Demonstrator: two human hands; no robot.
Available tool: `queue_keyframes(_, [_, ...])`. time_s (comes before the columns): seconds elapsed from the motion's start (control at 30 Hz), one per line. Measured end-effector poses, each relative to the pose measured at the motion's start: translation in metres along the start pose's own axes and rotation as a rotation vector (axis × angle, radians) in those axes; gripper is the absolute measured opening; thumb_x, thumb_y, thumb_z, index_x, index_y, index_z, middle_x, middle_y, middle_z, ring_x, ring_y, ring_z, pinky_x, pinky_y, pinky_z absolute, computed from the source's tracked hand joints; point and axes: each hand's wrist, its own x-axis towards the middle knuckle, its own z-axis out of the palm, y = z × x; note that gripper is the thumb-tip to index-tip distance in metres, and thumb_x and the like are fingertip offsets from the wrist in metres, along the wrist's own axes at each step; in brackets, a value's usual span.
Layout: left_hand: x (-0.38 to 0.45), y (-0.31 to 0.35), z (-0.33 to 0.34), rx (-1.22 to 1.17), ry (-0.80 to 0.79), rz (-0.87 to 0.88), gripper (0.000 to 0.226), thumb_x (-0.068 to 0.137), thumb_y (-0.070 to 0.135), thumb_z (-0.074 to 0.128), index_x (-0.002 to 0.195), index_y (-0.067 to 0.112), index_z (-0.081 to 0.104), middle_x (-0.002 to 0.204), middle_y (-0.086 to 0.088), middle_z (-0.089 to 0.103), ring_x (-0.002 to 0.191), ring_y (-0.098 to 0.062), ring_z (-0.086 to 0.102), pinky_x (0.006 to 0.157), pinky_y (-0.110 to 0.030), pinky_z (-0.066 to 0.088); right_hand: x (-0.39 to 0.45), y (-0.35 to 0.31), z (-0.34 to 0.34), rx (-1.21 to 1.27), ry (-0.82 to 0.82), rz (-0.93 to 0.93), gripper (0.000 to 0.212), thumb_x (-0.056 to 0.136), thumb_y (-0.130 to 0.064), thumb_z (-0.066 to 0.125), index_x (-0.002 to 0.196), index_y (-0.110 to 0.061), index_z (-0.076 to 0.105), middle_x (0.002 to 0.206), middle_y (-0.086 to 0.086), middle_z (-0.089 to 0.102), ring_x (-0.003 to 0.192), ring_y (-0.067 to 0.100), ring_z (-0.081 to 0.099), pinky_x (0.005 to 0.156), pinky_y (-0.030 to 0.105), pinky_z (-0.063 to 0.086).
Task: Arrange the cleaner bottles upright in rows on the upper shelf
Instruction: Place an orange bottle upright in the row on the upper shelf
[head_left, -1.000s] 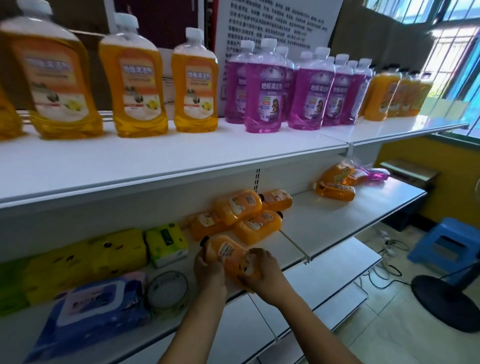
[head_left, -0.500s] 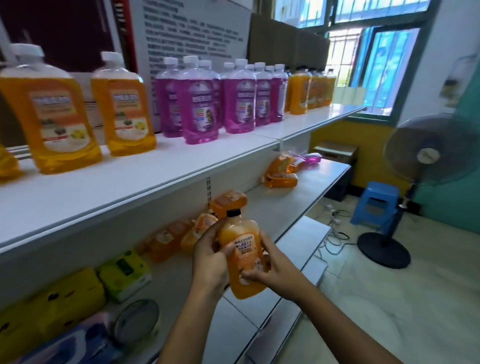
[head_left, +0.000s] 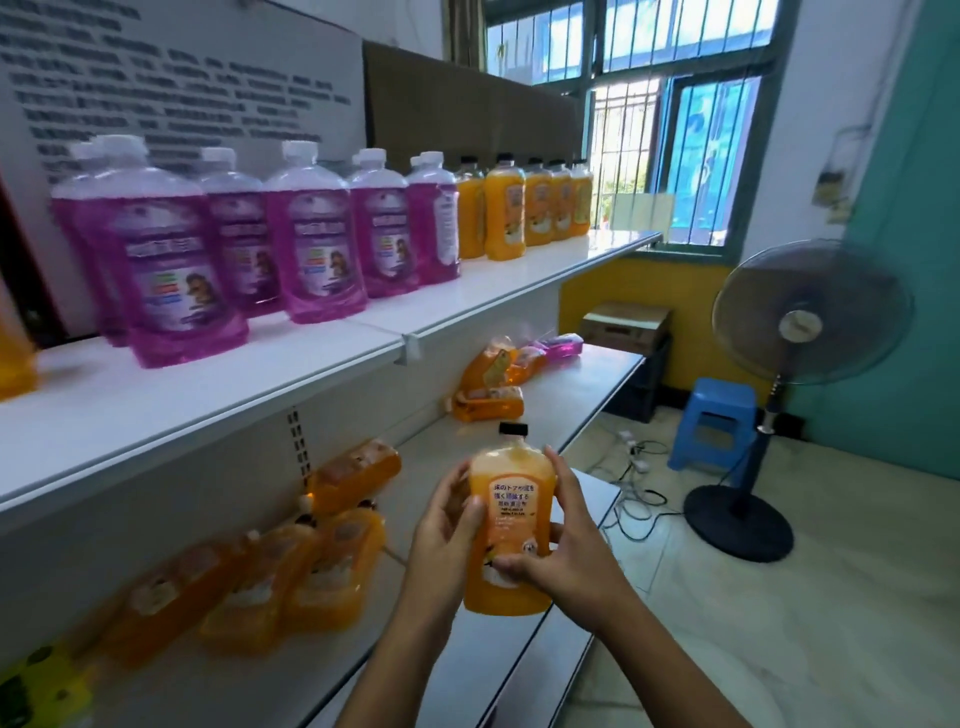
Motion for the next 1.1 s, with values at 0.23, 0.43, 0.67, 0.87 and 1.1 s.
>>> queue_keyframes(0.23, [0.055,-0.005,0.076,0.036,-0.198,0.049,0.046,0.087,0.036,0.063,0.129,0.045,0.049,0.124,0.016,0.065,0.111,-0.007,0.064,0.083,-0.026,0.056,0.072,0.012,-0.116,0.151,0.103,-0.028,0.111,0.057,-0.059,0.085,0.142,-0.066,0.014,0.149,-0.014,0.041,0.123,0.01,0.057,0.094,0.04,0.058])
queue_keyframes(0.43, [0.104,0.018,0.137,0.161,-0.263,0.204,0.086,0.083,0.044,0.069,0.143,0.06,0.008,0.128,0.041,0.046,0.118,0.007,0.054,0.088,-0.02,0.053,0.107,0.005,-0.18,0.225,-0.084,-0.074,0.076,0.093,-0.035,0.062,0.145,-0.06,0.013,0.127,-0.03,0.058,0.116,0.013,0.065,0.088,0.042,0.06])
queue_keyframes(0.67, [0.16,0.024,0.186,0.131,-0.273,0.313,0.078,0.083,0.051,0.064,0.129,0.078,0.008,0.126,0.049,0.041,0.12,0.009,0.051,0.083,-0.014,0.051,0.156,0.01,-0.238,-0.017,-0.053,-0.228,0.092,0.086,-0.027,0.074,0.142,-0.068,0.014,0.158,-0.025,0.019,0.134,0.012,0.048,0.093,0.036,0.058])
queue_keyframes(0.87, [0.249,0.024,0.235,0.158,-0.304,0.436,0.085,0.086,0.044,0.064,0.145,0.061,0.006,0.14,0.026,0.044,0.122,0.003,0.053,0.092,-0.023,0.053,0.216,0.025,-0.289,0.015,0.096,-0.28,0.094,0.079,-0.02,0.077,0.141,-0.066,0.023,0.154,-0.016,0.029,0.129,0.016,0.055,0.088,0.04,0.06])
queue_keyframes(1.1, [0.356,0.023,0.281,0.219,-0.355,0.492,0.09,0.088,0.037,0.067,0.145,0.062,0.001,0.137,0.025,0.045,0.119,0.006,0.053,0.091,-0.022,0.054,0.301,0.045,-0.342,0.031,0.152,-0.237,0.097,0.085,0.0,0.072,0.146,-0.057,0.024,0.139,-0.013,0.048,0.118,0.018,0.064,0.087,0.047,0.06])
